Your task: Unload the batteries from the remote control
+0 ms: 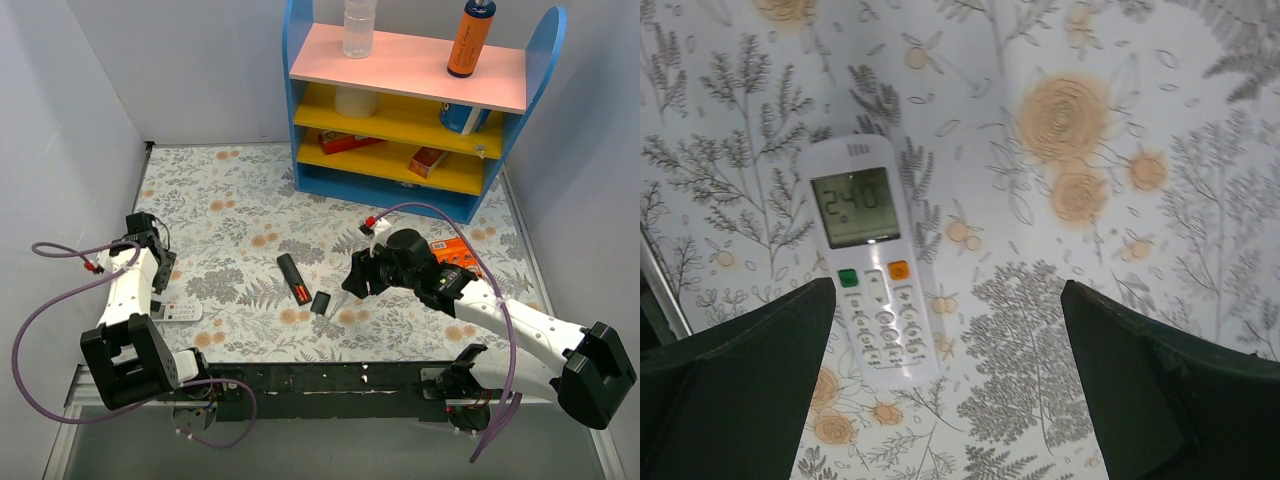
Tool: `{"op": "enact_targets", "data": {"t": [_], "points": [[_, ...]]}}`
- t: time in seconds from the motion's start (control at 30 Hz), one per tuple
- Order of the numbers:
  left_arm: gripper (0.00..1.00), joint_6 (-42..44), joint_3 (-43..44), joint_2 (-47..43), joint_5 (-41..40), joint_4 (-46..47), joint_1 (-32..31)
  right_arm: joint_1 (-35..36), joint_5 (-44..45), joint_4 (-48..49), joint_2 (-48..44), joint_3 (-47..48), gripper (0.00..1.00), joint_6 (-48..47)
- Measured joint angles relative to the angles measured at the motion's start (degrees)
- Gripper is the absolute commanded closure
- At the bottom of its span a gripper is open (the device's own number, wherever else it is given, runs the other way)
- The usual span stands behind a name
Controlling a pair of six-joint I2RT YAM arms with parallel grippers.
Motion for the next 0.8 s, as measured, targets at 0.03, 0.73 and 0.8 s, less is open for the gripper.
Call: {"op": "enact_targets", "data": {"t": [0.03, 0.73, 0.8], "points": [[0.02, -0.48, -0.87, 0.39, -0.04, -0.35, 1.33, 0.0, 0.0, -0.09, -0.09, 0.02, 0.4, 0.0], [0.13, -8.2, -9.66, 4.61, 0.63, 3.41, 7.69, 0.0, 0.02, -1.57, -1.57, 0.68, 0.4, -0.02], [0.16, -8.63, -10.27, 5.35, 0.85, 4.33, 7.89, 0.0, 0.04, -2.01, -1.92, 0.85, 0.4, -0.02]]}}
